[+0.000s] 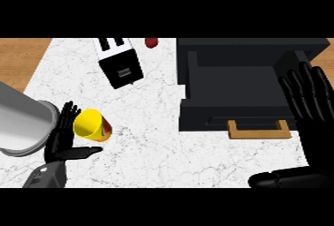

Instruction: Pick up the cup, place it into the drawer and close the drawer

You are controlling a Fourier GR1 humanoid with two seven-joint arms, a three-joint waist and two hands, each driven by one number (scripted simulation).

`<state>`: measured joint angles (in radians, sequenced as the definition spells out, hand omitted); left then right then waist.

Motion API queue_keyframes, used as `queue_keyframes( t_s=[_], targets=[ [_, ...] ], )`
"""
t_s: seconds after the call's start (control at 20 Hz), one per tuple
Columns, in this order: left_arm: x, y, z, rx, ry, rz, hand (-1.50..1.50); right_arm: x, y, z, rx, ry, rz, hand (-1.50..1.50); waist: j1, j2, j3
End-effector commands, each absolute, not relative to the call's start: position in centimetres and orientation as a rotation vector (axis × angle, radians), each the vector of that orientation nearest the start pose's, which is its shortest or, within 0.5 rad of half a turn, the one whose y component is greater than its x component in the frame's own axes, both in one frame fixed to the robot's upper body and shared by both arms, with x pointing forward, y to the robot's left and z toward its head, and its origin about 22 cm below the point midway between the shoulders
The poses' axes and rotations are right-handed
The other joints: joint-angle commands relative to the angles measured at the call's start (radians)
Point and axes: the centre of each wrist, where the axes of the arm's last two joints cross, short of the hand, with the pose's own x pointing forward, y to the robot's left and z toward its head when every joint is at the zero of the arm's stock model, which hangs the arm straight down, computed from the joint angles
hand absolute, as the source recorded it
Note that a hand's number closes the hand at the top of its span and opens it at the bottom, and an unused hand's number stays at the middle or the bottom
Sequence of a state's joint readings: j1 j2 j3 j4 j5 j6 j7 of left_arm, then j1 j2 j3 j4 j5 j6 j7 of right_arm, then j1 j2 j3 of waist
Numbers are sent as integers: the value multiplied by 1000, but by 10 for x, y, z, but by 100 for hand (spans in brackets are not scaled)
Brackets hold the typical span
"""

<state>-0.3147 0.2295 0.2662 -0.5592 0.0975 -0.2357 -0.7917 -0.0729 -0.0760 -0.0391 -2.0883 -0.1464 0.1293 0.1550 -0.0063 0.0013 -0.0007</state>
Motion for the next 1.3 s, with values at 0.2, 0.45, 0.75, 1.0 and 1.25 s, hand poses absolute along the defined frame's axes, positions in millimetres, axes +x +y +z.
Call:
queue_keyframes(
  t_s=[0.2, 0.45, 0.75, 1.0, 1.25],
  targets=[
    [267, 328, -128, -48, -1723, 107, -150, 236, -236, 140, 156, -2009, 124, -150, 2, 0, 0],
    [260, 334, -138, -84, -1720, 166, -150, 229, -229, 139, 158, -2002, 133, -150, -3, 2, -1],
    [289, 317, -123, -137, -1712, 173, -150, 220, -250, 146, 197, -2011, 136, -150, -7, 2, 0],
    [273, 324, -134, -259, -1703, 197, -150, 225, -242, 154, 174, -2018, 133, -150, -5, 3, -1],
    [287, 313, -127, -344, -1732, 229, 150, 227, -237, 153, 177, -1999, 136, -150, -9, 5, -2]
  ],
)
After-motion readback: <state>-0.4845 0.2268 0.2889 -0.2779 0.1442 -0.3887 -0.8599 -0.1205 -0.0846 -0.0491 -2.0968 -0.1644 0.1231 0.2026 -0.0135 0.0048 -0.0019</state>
